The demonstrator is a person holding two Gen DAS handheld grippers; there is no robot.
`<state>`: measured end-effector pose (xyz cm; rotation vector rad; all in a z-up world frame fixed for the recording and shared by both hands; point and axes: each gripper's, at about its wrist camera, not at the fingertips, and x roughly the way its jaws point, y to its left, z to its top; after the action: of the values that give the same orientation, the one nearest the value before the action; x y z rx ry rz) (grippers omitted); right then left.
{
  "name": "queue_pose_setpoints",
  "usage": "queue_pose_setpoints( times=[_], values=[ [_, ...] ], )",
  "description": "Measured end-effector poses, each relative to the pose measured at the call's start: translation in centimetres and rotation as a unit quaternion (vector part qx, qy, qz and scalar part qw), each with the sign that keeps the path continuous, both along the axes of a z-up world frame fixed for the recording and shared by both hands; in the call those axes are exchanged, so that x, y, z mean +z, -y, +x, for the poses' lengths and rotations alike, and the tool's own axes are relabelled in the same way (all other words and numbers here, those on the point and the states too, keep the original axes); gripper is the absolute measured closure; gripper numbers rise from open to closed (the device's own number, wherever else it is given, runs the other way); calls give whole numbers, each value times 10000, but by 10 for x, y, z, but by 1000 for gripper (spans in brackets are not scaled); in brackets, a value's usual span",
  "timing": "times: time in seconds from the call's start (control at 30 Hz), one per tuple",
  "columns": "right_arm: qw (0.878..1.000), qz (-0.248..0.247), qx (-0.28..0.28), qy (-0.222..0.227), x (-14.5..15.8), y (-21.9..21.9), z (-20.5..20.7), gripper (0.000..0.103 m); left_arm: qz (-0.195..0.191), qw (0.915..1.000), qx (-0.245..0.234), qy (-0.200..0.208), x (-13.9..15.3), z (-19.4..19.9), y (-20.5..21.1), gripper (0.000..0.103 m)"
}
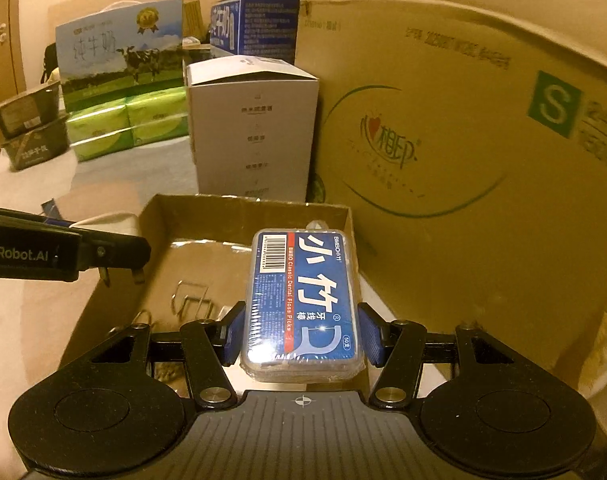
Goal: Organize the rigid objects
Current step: 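Lower the plug adapter and toothpick box into the box and open both grippers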
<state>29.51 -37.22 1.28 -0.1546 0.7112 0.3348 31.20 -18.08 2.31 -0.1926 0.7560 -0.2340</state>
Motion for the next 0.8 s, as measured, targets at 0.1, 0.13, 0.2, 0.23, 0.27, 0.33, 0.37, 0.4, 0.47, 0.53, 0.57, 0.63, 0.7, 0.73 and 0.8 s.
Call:
queue_pose_setpoints(
  times=[0.1, 0.13, 0.2, 0.23, 0.27, 0.33, 0.37, 0.4, 0.47, 0.53, 0.57, 0.63, 0.7, 0.73, 0.8],
  values=[
    [10000, -5, 13, -44, -6, -2, 14, 46, 26, 10000, 21, 1, -5, 13, 1, 57],
    [10000, 22, -4, -55, -8, -2, 19, 46, 49, 10000, 33, 14, -7, 17, 2, 57],
    [10000, 61, -22, -73, -11, -2, 25, 46, 82, 9999, 66, 35, -9, 23, 2, 57],
    [9999, 63, -27, -73, -12, -3, 28, 46, 97, 9999, 92, 44, -11, 25, 2, 57],
    [9999, 71, -31, -76, -13, -3, 30, 46, 114, 9999, 109, 54, -12, 28, 2, 57],
    [9999, 92, -38, -82, -14, -4, 33, 46, 106, 9999, 83, 19, -15, 32, 2, 57],
    [9999, 100, -47, -84, -15, -3, 34, 46, 68, 9999, 86, 16, -15, 34, 0, 54],
    [9999, 111, -56, -84, -15, -3, 35, 46, 45, 9999, 137, 43, -15, 34, -2, 41],
    [9998, 138, -83, -83, -15, -2, 36, 46, 85, 9994, 290, 190, -10, 31, -7, 34],
    [9998, 143, -81, -89, -16, -2, 34, 46, 121, 9992, 313, 238, -7, 29, -12, 34],
    [9998, 139, -76, -97, -16, -2, 34, 46, 144, 9991, 312, 236, -6, 28, -14, 34],
    [9998, 155, -88, -119, -16, -3, 34, 46, 169, 9991, 307, 248, -5, 25, -17, 34],
    [9996, 213, -120, -153, -15, -3, 35, 46, 157, 9991, 297, 245, -3, 23, -19, 34],
    [9996, 219, -125, -154, -14, -4, 36, 46, 162, 9991, 292, 244, -3, 21, -19, 34],
    [9996, 222, -123, -147, -12, -5, 36, 46, 160, 9992, 277, 240, -2, 20, -20, 34]
  ],
)
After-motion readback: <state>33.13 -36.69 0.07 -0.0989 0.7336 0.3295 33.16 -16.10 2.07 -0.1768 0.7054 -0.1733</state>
